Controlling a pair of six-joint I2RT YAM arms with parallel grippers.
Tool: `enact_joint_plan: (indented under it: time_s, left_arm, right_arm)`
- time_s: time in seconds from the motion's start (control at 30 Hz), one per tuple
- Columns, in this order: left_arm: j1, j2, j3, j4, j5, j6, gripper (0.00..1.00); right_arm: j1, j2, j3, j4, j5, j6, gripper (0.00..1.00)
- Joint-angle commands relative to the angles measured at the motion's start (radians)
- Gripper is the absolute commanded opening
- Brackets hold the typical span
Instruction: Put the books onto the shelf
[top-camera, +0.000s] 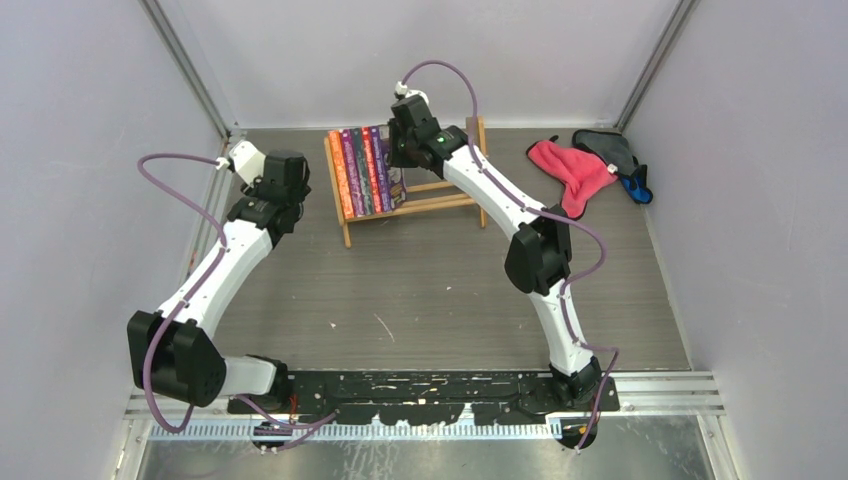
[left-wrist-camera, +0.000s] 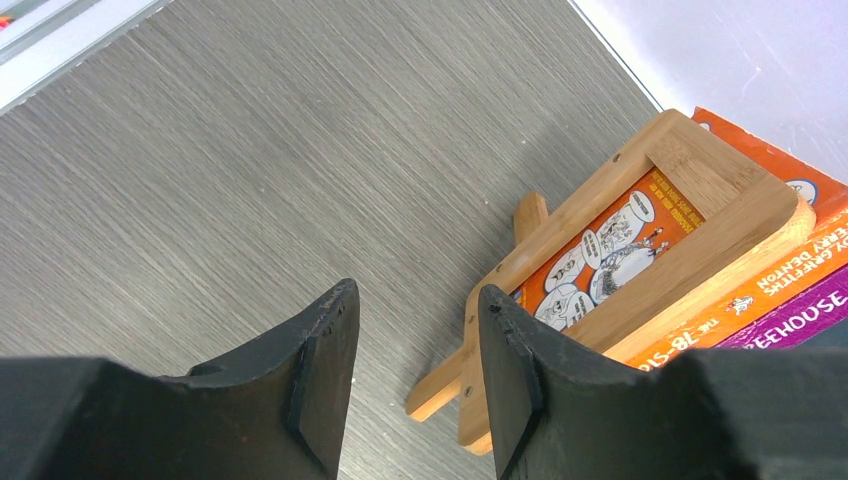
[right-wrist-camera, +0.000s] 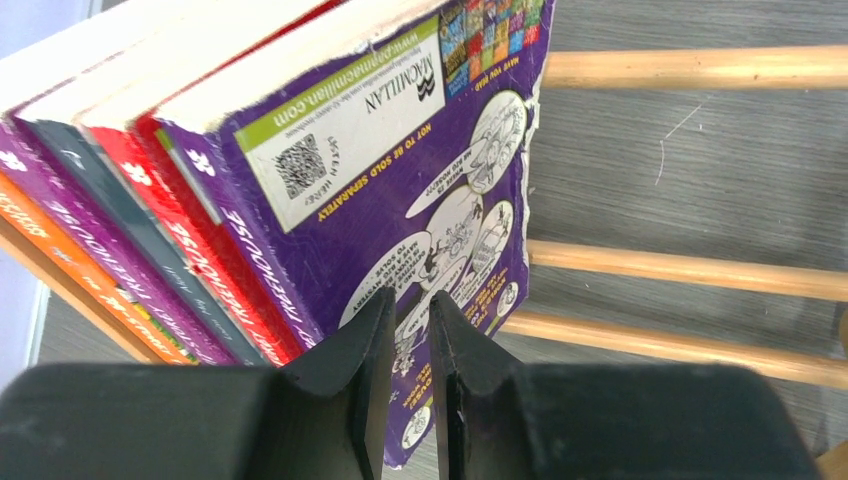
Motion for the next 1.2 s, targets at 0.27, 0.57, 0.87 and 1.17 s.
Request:
enact_joint_plan:
  time_s: [0.27, 0.57, 0.87, 1.17]
  left_arm:
    - [-0.002, -0.016, -0.005, 0.053, -0.031, 0.010, 0.48]
    - [-0.002, -0.024, -0.002, 0.066, -0.051, 0.035, 0.48]
    - [-0.001, -0.024, 0.005, 0.078, -0.048, 0.051, 0.48]
    - [-0.001, -0.018, 0.008, 0.085, -0.043, 0.054, 0.48]
  right_arm:
    - [0.001, -0.050, -0.037, 0.044, 0.033, -0.019, 0.25]
    - [-0.003, -0.063, -0.038, 0.040, 0.049, -0.030, 0.28]
    - [-0.010, -0.092, -0.056, 0.032, 0.072, -0.045, 0.35]
    - [-0.013, -0.131, -0.089, 0.038, 0.096, -0.053, 0.36]
